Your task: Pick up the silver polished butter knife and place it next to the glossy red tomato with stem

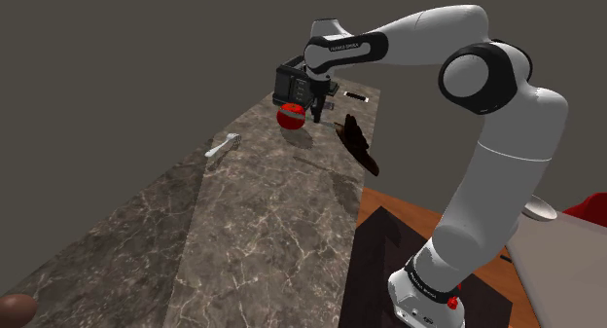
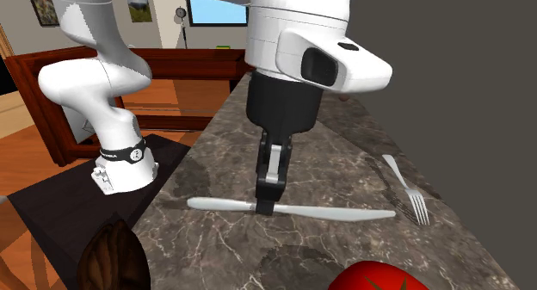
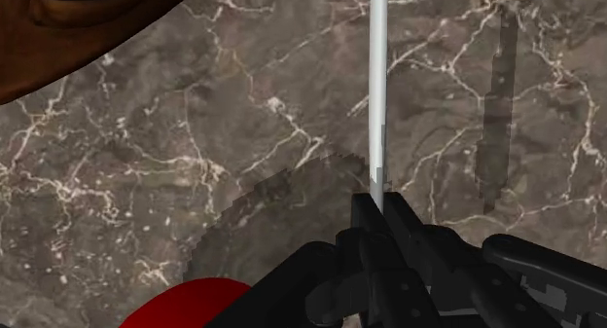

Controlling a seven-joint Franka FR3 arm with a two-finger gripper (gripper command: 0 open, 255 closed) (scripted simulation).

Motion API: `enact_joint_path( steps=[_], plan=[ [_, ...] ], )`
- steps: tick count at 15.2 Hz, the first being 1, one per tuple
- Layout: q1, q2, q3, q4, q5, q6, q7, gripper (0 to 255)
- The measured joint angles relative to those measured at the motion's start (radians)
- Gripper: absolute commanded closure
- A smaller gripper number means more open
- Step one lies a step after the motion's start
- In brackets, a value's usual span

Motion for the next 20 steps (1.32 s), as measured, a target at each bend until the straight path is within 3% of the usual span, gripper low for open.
enact_joint_path(
  steps=[16, 20],
  plan=[
    [-0.001, 0.077, -0.003, -0.113, -0.011, 0.188, 0.022, 255],
    [0.0, 0.08, -0.003, -0.119, -0.012, 0.199, 0.025, 255]
  ],
)
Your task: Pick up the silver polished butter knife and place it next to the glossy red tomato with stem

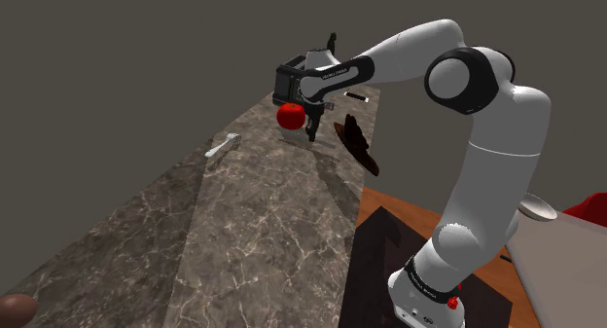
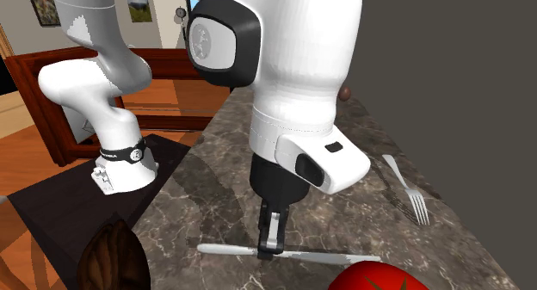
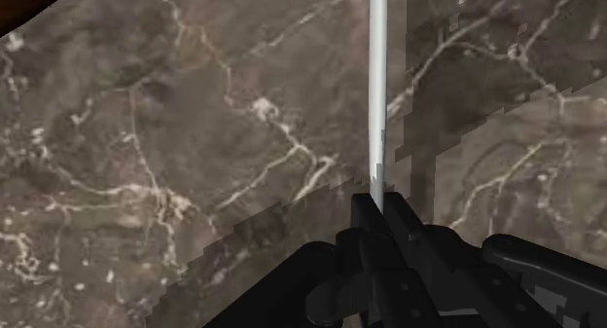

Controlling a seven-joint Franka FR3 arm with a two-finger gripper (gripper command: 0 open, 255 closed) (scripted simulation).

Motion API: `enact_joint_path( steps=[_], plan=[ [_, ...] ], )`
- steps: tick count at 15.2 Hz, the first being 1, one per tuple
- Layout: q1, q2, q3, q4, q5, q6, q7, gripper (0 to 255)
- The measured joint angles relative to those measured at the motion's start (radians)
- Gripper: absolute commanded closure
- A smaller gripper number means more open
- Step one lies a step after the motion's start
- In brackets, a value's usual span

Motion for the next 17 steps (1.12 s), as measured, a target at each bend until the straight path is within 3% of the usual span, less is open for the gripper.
enact_joint_path(
  steps=[2, 3, 9, 13, 17],
  plan=[
    [0.0, 0.0, 0.0, 0.0, 0.0, 0.0, 0.0, 255],
    [0.0, 0.0, 0.0, 0.0, 0.0, 0.001, 0.0, 0],
    [0.0, 0.0, 0.0, 0.0, 0.0, 0.001, 0.0, 0],
    [0.004, -0.03, 0.004, 0.06, 0.006, -0.089, -0.005, 0],
    [0.007, -0.037, 0.005, 0.076, 0.007, -0.113, -0.005, 0]
  ],
)
